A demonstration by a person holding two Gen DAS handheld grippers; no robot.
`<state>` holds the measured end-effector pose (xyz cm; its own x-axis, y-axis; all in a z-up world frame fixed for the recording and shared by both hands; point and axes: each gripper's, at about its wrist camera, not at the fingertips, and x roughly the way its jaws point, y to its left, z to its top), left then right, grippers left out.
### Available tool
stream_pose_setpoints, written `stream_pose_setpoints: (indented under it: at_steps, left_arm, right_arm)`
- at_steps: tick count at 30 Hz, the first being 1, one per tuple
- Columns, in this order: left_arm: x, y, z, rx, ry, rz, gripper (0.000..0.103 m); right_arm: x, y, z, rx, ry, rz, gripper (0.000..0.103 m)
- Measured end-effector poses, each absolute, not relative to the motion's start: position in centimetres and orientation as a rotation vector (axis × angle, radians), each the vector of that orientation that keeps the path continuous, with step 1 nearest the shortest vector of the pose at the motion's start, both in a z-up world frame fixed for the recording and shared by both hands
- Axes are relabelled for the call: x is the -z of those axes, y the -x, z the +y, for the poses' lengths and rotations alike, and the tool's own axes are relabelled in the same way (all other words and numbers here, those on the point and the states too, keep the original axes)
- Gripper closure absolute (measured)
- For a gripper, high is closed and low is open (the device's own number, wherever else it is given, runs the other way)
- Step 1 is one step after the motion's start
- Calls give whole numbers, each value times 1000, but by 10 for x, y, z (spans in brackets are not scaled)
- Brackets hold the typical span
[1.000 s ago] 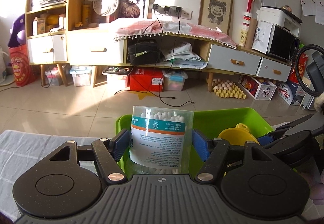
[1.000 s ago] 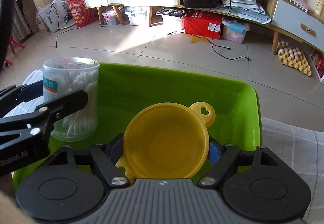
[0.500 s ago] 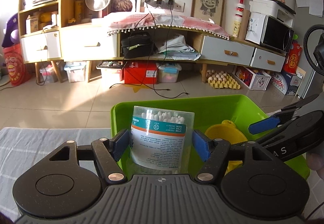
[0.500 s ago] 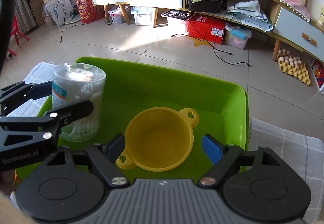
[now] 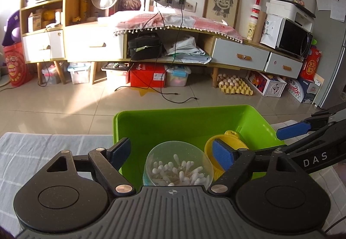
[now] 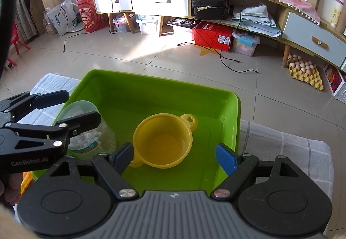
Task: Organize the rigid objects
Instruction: 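Lift both tools out of the green bin toward the remaining toys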
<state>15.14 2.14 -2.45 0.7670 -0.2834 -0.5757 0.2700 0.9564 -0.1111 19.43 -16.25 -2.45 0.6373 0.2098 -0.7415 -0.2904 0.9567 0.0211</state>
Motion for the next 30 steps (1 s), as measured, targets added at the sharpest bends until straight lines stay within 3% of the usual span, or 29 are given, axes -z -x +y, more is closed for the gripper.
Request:
stream_pose_setpoints:
  at_steps: [18, 30]
  left_arm:
    - [-24, -76, 24, 301, -18, 638, 6]
    - [-21, -35, 30, 293, -19, 692, 5]
  right_arm:
    - [-26, -101, -184, -308, 29, 759, 39]
    - [-13, -56, -202, -320, -34, 762, 37]
